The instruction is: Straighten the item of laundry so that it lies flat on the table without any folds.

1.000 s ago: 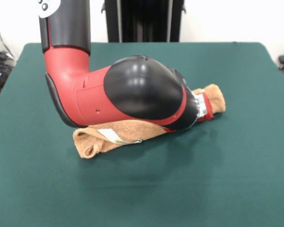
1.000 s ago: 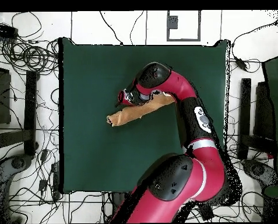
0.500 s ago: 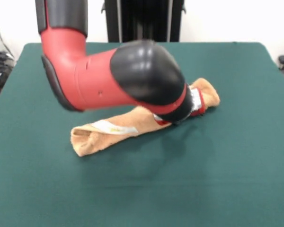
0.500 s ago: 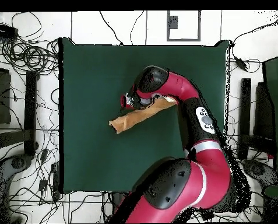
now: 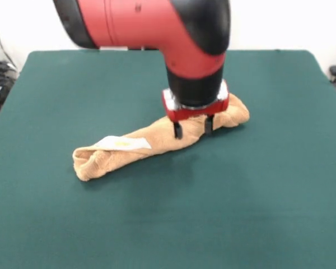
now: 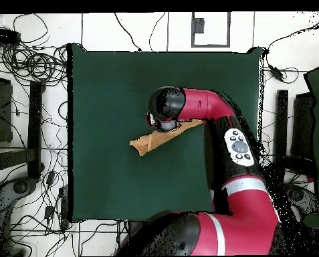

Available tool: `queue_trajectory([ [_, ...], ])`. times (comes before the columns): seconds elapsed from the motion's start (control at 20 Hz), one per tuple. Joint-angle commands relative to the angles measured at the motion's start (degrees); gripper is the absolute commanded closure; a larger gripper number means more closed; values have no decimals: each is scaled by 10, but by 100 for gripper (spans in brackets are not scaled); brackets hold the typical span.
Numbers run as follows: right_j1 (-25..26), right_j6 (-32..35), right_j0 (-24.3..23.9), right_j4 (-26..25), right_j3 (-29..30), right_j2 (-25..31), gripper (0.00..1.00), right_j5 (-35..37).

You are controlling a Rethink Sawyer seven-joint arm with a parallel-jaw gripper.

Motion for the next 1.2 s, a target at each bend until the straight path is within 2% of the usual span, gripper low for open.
queue_trajectory([
  [0.05,-67,163,42,3,127,-55,0,-63],
  [0.2,-66,157,46,18,138,-62,0,-65],
  [0.4,-65,132,29,47,170,-53,0,-62],
  [0.6,-61,103,7,59,206,-30,0,-117],
  [0.85,-58,65,-18,39,241,-7,0,-212],
  [1.05,-61,51,-37,37,270,7,0,-250],
  [1.2,-41,47,-40,36,264,11,0,-265],
])
